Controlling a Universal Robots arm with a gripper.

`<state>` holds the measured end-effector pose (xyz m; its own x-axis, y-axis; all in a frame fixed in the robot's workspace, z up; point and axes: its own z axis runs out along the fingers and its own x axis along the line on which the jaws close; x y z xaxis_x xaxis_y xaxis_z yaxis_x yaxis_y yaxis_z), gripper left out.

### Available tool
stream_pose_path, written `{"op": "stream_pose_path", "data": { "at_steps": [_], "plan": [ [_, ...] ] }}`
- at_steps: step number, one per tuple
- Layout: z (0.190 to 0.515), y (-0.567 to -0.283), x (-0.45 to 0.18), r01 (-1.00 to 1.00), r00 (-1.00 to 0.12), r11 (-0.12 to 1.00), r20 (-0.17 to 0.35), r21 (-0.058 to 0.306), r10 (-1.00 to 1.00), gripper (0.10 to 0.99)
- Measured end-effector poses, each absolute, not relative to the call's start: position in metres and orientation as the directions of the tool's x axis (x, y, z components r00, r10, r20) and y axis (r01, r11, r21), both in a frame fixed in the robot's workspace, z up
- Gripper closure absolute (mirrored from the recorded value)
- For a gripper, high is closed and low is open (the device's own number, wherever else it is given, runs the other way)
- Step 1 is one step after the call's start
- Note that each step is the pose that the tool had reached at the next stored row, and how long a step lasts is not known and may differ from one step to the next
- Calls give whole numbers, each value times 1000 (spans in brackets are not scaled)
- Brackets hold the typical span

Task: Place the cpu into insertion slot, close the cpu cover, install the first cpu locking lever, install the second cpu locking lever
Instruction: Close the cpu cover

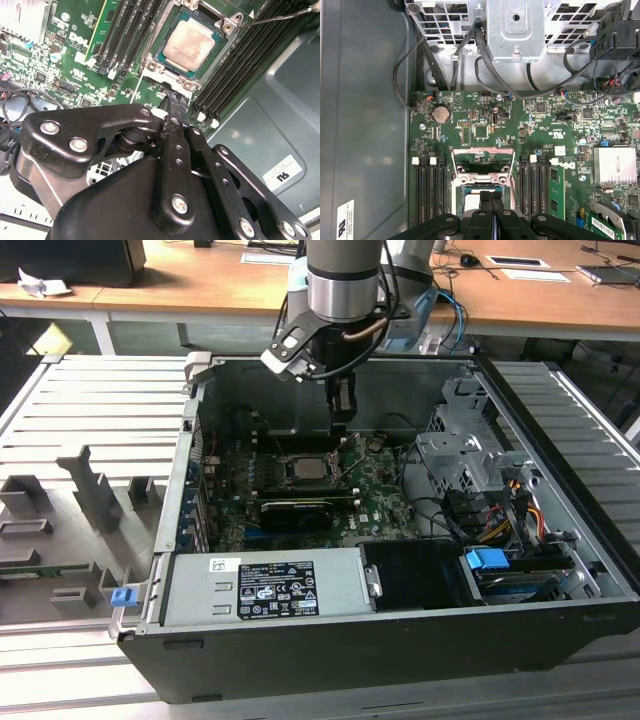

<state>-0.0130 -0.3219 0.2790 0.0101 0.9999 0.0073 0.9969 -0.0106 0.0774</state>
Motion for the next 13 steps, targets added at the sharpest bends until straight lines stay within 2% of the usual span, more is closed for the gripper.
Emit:
{"op": "stream_pose_path", "data": {
  "at_steps": [13],
  "plan": [
    [279, -322, -8, 997, 10, -10, 7, 77, 1000, 980]
  ]
}}
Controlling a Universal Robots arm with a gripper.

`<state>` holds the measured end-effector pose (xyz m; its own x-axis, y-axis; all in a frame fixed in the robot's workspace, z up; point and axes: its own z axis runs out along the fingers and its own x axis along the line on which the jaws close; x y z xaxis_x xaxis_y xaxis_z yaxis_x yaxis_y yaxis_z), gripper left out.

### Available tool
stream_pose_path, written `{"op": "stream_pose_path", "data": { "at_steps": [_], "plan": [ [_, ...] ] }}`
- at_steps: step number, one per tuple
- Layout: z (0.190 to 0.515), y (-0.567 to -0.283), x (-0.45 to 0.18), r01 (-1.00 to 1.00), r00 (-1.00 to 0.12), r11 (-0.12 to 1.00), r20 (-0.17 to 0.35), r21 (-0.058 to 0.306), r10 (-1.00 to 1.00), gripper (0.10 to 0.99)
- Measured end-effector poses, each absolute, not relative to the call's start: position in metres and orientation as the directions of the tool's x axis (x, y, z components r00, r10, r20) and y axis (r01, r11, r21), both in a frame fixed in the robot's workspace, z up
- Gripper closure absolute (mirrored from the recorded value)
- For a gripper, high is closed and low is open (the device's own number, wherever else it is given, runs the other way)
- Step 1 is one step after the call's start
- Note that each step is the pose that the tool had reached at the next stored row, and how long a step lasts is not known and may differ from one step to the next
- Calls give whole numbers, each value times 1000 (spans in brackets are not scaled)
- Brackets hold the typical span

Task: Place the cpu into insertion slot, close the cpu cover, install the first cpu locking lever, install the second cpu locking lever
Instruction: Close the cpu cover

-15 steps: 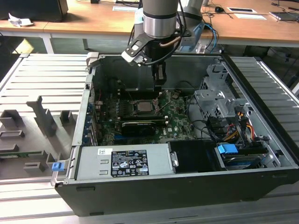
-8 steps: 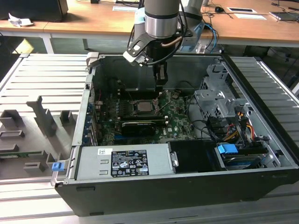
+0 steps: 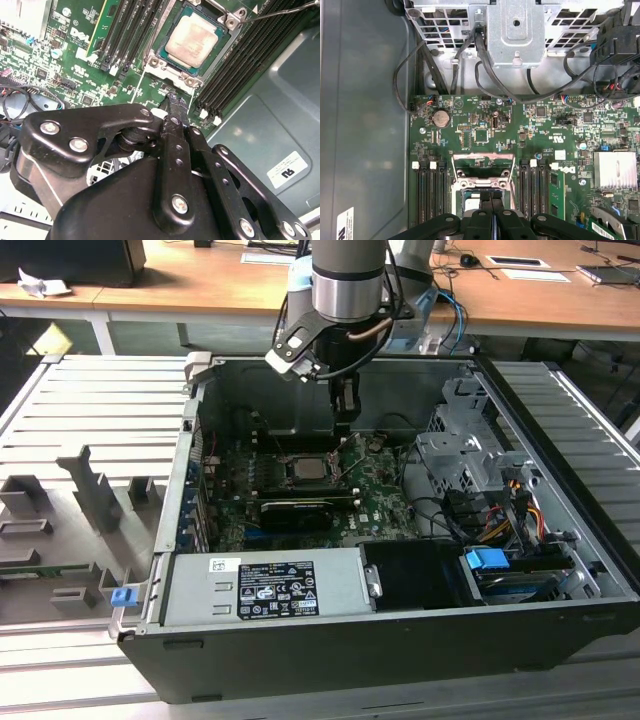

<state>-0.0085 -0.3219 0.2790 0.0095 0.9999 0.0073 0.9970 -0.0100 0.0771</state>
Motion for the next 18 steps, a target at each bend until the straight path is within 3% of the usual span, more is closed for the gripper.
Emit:
{"op": "stream_pose_path", "data": {
  "at_steps": [18],
  "plan": [
    [279, -322, -6, 997, 9, -9, 7, 77, 1000, 980]
  ]
}}
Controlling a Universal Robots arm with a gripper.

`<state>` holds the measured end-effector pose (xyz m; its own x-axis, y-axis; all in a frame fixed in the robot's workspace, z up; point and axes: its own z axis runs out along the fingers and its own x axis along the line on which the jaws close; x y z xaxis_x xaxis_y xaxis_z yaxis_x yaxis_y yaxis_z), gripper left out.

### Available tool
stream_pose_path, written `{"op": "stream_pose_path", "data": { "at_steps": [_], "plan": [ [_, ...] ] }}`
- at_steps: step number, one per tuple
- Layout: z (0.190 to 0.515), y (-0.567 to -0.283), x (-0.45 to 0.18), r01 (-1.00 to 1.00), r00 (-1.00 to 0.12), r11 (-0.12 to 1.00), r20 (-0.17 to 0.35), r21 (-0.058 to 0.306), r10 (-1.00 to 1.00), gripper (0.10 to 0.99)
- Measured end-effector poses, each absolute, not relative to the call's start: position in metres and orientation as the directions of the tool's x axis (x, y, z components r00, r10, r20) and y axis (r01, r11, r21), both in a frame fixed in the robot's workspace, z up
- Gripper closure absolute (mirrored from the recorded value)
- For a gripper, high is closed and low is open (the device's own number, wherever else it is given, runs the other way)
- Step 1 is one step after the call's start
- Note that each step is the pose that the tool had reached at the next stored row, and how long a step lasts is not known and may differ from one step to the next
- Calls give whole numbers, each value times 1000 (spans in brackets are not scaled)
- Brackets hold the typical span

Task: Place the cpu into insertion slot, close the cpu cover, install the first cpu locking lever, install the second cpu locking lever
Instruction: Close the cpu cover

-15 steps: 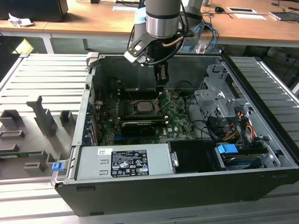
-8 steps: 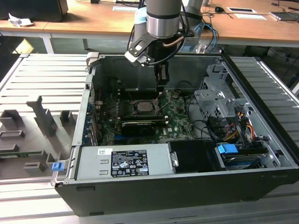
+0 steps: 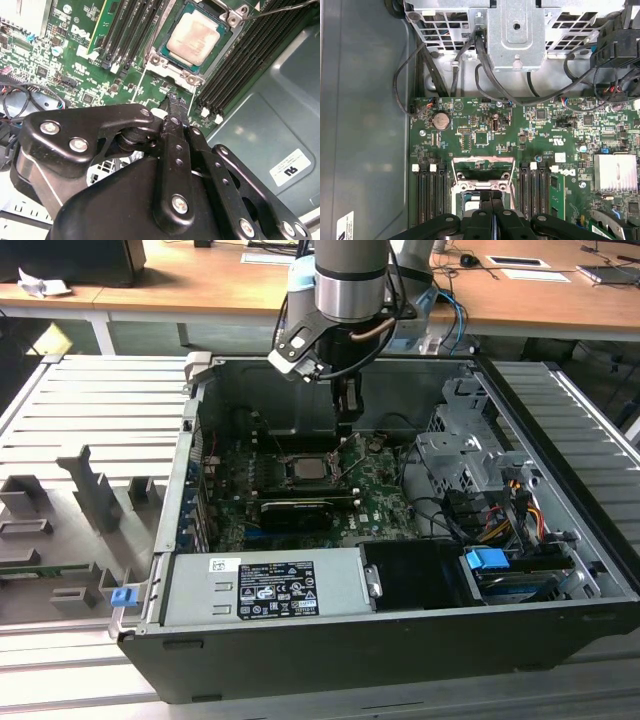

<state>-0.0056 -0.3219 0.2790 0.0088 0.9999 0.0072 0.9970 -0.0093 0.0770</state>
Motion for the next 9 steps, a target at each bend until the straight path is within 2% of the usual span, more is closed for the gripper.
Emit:
{"op": "stream_pose_path", "data": {
  "at_steps": [9],
  "plan": [
    [280, -322, -3, 997, 9, -9, 7, 77, 1000, 980]
  ]
}}
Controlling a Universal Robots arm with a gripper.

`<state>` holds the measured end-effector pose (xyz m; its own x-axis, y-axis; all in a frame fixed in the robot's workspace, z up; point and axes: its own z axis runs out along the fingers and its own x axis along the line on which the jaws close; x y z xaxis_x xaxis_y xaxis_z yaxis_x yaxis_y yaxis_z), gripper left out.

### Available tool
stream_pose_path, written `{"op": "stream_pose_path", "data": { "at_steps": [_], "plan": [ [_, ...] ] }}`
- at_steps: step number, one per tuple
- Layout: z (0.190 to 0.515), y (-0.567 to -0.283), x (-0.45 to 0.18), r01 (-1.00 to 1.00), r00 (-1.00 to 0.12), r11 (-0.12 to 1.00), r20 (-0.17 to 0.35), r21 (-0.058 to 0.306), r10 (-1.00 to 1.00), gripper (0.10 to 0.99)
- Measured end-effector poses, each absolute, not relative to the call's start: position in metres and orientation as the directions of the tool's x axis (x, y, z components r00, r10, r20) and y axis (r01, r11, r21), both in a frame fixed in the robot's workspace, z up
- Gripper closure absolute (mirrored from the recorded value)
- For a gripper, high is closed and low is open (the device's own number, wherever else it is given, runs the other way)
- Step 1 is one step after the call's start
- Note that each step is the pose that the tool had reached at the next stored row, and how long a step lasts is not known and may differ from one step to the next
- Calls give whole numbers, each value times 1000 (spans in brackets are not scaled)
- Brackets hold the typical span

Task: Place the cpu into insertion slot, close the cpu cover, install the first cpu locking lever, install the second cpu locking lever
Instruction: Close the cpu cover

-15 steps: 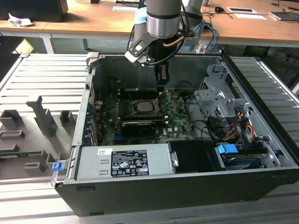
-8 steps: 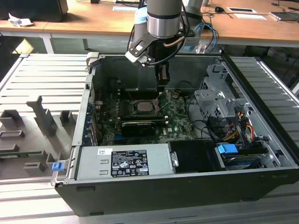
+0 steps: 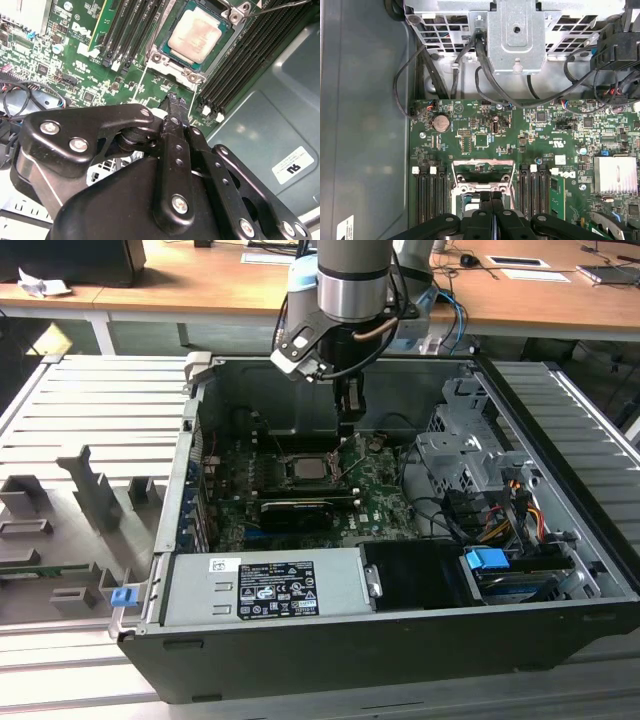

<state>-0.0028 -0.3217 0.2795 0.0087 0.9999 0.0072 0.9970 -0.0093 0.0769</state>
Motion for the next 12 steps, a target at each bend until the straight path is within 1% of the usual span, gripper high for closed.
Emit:
{"op": "stream_pose_path", "data": {
  "at_steps": [12],
  "plan": [
    [280, -322, 2, 997, 8, -9, 7, 76, 1000, 980]
  ]
}}
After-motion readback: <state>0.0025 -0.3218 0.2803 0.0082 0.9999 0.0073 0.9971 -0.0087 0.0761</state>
